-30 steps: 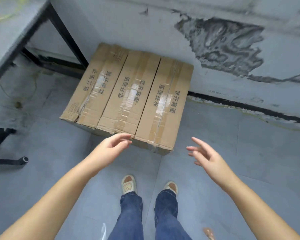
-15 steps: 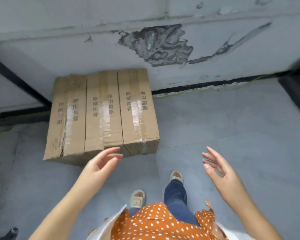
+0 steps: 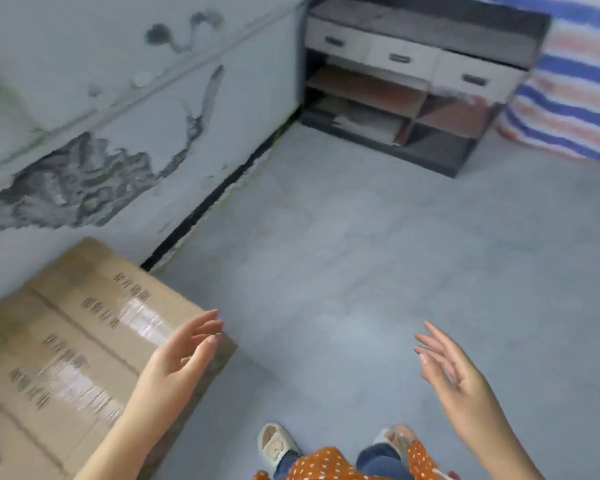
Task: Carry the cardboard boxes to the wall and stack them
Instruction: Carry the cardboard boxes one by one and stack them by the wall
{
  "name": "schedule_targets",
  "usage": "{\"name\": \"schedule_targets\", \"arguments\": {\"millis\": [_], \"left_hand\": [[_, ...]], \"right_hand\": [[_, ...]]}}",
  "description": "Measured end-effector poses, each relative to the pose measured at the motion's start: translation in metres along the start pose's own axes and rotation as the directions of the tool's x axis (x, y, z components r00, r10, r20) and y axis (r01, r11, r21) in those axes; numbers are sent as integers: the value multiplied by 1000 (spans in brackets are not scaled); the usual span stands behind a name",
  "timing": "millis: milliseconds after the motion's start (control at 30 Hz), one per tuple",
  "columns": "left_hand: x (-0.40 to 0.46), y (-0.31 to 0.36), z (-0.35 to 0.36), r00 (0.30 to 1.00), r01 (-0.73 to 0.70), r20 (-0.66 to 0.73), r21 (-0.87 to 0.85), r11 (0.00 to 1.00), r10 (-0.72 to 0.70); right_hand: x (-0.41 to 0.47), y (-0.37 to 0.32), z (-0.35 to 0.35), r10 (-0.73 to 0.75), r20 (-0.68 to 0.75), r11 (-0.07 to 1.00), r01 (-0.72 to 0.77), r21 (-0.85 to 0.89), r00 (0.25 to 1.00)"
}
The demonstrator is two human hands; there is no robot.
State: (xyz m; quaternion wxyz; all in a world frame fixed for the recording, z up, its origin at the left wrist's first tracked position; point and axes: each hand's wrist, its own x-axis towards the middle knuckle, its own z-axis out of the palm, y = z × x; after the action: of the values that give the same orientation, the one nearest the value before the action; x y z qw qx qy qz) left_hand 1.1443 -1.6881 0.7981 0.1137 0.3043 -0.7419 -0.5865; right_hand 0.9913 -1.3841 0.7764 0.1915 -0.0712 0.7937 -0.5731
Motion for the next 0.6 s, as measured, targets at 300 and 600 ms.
{"name": "schedule_targets", "arguments": {"millis": [300, 600], "left_hand": [[-7, 68, 178, 888, -204, 431, 51, 978, 163], [-117, 106, 398, 747, -224, 635, -41, 974, 198]], "right_hand": [[-117, 66, -156, 83, -420, 996, -70, 46, 904], [-240, 133, -343, 163, -669, 987, -128, 101, 725]]}}
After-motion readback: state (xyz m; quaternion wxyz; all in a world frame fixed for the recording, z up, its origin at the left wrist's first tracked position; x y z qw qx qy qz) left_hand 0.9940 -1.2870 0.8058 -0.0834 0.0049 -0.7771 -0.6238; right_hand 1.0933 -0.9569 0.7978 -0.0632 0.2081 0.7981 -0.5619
